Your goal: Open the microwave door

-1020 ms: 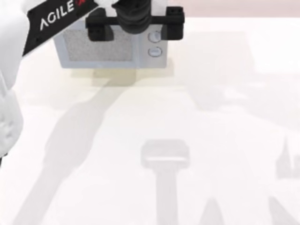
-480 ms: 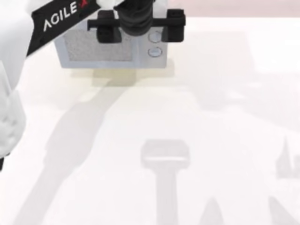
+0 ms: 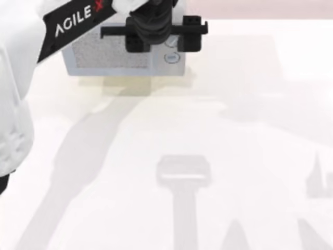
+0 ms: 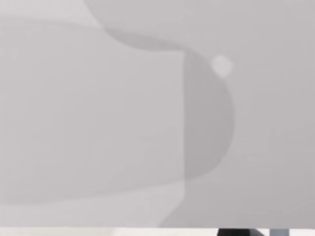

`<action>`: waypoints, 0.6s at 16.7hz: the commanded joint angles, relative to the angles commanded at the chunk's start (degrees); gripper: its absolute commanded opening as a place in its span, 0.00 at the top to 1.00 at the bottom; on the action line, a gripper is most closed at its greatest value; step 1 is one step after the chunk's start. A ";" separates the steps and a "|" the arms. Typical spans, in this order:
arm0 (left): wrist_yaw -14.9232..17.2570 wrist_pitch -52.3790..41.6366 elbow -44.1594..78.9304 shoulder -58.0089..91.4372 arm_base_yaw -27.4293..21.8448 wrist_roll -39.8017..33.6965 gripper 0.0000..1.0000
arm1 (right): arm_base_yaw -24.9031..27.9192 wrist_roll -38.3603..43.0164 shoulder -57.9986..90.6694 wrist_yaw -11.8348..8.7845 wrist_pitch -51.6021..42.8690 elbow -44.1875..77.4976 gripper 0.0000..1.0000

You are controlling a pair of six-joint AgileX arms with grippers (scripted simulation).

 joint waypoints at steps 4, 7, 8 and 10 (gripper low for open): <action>0.00 0.00 0.00 0.00 0.00 0.00 1.00 | 0.00 0.00 0.00 0.00 0.00 0.00 0.00; 0.00 0.00 0.00 0.00 0.00 0.00 1.00 | 0.00 0.00 0.00 0.00 0.00 0.00 0.00; 1.32 0.14 -1.70 -0.09 -1.89 -0.51 1.00 | 0.00 0.00 0.00 0.00 0.00 0.00 0.00; 1.09 0.59 -2.37 -0.87 -1.87 -0.62 1.00 | 0.00 0.00 0.00 0.00 0.00 0.00 0.00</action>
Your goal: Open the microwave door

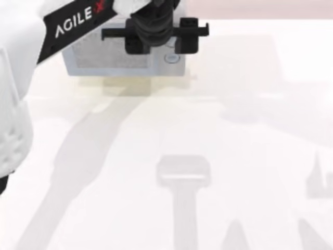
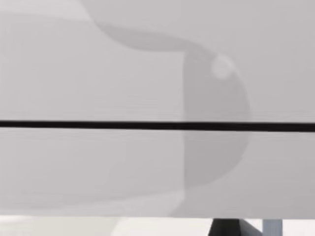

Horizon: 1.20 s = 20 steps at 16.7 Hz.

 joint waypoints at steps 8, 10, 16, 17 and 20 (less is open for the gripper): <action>-1.95 2.91 -8.13 -5.67 0.13 -1.05 1.00 | 0.00 0.00 0.00 0.00 0.00 0.00 0.00; -1.95 2.91 -8.13 -5.67 0.13 -1.05 1.00 | 0.00 0.00 0.00 0.00 0.00 0.00 0.00; -1.95 2.91 -8.13 -5.67 0.13 -1.05 1.00 | 0.00 0.00 0.00 0.00 0.00 0.00 0.00; -1.95 2.91 -8.13 -5.67 0.13 -1.05 1.00 | 0.00 0.00 0.00 0.00 0.00 0.00 0.00; -1.95 2.91 -8.13 -5.67 0.13 -1.05 1.00 | 0.00 0.00 0.00 0.00 0.00 0.00 0.00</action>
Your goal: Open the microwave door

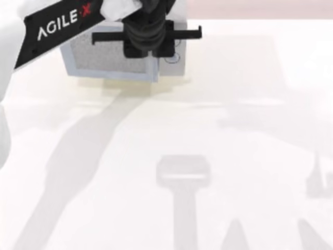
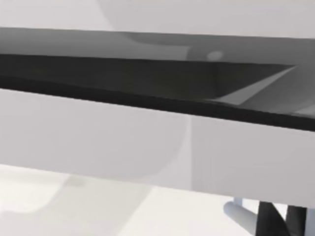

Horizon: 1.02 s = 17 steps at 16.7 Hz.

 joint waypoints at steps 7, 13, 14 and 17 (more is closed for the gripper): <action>0.00 0.00 0.00 0.00 0.00 0.00 1.00 | 0.00 0.00 0.00 0.00 0.00 0.00 0.00; 0.29 0.04 -0.13 0.40 -0.35 -0.21 1.00 | 0.00 0.00 0.00 0.00 0.00 0.00 0.00; 0.34 0.18 -0.26 0.22 -0.33 -0.08 1.00 | 0.00 0.00 0.00 0.00 0.00 0.00 0.00; 1.15 1.80 -3.31 -2.02 0.02 1.97 1.00 | 0.00 0.00 0.00 0.00 0.00 0.00 0.00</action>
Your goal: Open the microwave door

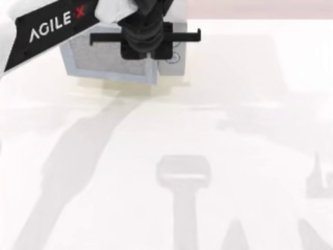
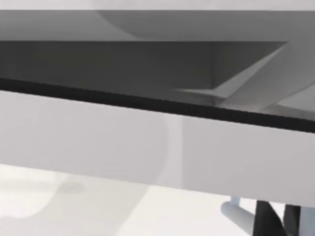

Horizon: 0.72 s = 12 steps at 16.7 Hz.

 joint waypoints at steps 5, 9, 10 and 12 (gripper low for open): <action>1.58 2.77 -5.53 -3.64 0.47 3.73 1.00 | 0.00 0.00 0.00 0.00 0.00 0.00 0.00; 1.60 2.82 -5.55 -3.70 0.47 3.76 1.00 | 0.00 0.00 0.00 0.00 0.00 0.00 0.00; 1.60 2.82 -5.55 -3.70 0.47 3.76 1.00 | 0.00 0.00 0.00 0.00 0.00 0.00 0.00; 1.60 2.82 -5.55 -3.70 0.47 3.76 1.00 | 0.00 0.00 0.00 0.00 0.00 0.00 0.00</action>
